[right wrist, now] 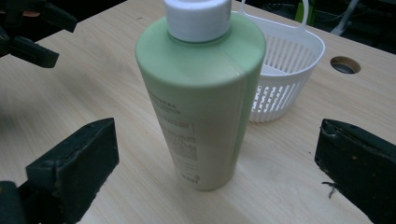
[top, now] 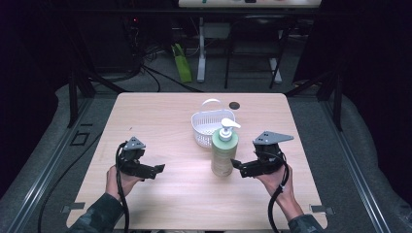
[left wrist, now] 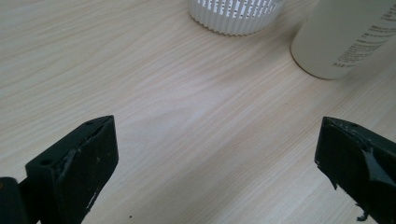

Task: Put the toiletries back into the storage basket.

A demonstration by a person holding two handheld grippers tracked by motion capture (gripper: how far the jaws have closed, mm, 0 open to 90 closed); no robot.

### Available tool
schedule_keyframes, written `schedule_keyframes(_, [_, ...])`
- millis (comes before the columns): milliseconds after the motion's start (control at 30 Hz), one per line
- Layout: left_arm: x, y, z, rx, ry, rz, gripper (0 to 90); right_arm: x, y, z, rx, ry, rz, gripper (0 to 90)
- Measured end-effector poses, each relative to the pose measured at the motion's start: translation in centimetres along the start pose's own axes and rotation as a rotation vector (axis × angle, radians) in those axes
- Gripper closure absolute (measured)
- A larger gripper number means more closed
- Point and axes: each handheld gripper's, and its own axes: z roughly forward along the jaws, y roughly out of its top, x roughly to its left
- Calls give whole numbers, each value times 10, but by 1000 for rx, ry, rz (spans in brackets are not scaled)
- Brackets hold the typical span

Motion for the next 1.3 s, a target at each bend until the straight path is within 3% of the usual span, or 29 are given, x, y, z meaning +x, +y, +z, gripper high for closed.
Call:
schedule_keyframes(333, [2,-1,0,-1,4,-17,0,5,19,7,-57,23,-7,0])
schedule_keyframes(633, [0,3,2,-12,-1,-8,0,9,34,17,-121,29,-5,3])
schedule_keyframes(767, [-1,3,2,-15,-1,-5,0,13,37,18,-158,24,-19,107])
schedule_keyframes(1067, [1,3,3,-2,1,-11,0,14,40,16,-234,-7,3,429])
schedule_keyframes(1300, [0,3,3,-6,-2,-11,0,18,42,17,-247,-49,-5,524])
